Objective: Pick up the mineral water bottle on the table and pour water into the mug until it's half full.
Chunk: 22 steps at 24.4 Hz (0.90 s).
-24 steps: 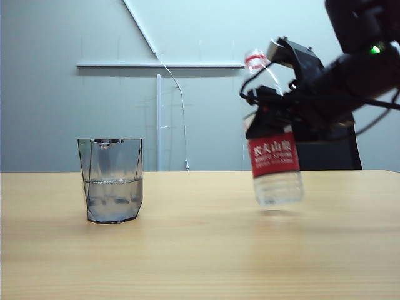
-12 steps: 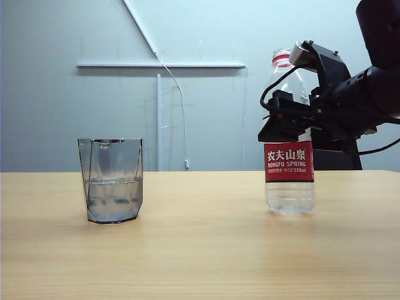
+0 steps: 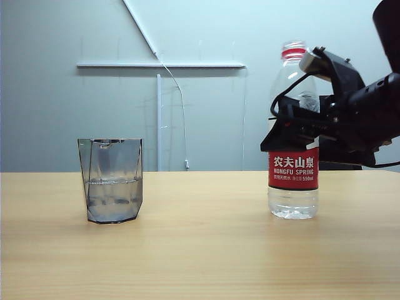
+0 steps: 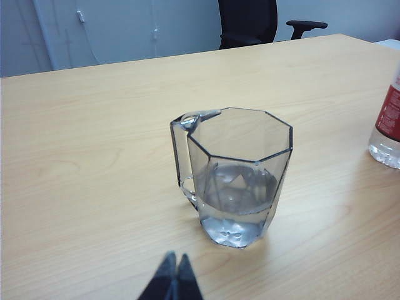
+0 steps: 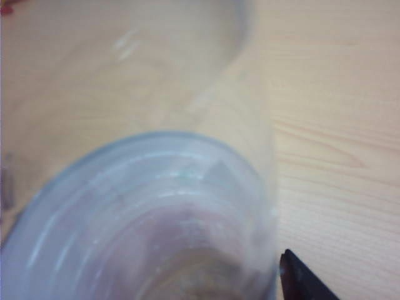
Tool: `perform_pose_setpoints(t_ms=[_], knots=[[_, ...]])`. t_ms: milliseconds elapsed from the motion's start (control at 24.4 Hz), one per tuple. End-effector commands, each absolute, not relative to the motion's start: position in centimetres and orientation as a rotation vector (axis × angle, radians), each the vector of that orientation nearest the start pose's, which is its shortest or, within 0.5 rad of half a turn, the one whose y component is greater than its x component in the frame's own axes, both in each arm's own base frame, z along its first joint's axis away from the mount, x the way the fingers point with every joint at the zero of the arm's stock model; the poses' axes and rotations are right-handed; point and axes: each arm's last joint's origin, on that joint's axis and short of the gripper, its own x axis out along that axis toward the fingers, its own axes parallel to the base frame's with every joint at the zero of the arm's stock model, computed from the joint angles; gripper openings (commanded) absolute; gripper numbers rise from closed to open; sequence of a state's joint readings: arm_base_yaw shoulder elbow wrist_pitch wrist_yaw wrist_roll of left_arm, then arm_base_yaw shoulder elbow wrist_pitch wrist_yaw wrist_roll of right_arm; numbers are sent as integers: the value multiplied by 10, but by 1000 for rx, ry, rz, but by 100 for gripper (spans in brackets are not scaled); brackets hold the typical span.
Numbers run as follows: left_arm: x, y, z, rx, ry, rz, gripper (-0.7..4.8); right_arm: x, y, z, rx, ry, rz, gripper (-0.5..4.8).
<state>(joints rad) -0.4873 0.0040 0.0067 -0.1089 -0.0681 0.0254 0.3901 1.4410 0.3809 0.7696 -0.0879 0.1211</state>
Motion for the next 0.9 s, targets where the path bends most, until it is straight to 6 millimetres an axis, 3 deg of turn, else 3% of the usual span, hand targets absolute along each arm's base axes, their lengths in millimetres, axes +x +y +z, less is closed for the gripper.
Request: perform_pose_setpoints(t_ms=[41,574,819,901], knots=[[87,-43,157,47,87,-410,-2,221,94,158,91,283,463,479],[93,-26,157,39,90,-227,-2,179,76,161,158,303,442,479],[97,-6,157,29,94,-14,-2,160,69,176,196,321,465,479],[97,-1,157,27,94,34,-2,153,67,183,204,303,471,448]])
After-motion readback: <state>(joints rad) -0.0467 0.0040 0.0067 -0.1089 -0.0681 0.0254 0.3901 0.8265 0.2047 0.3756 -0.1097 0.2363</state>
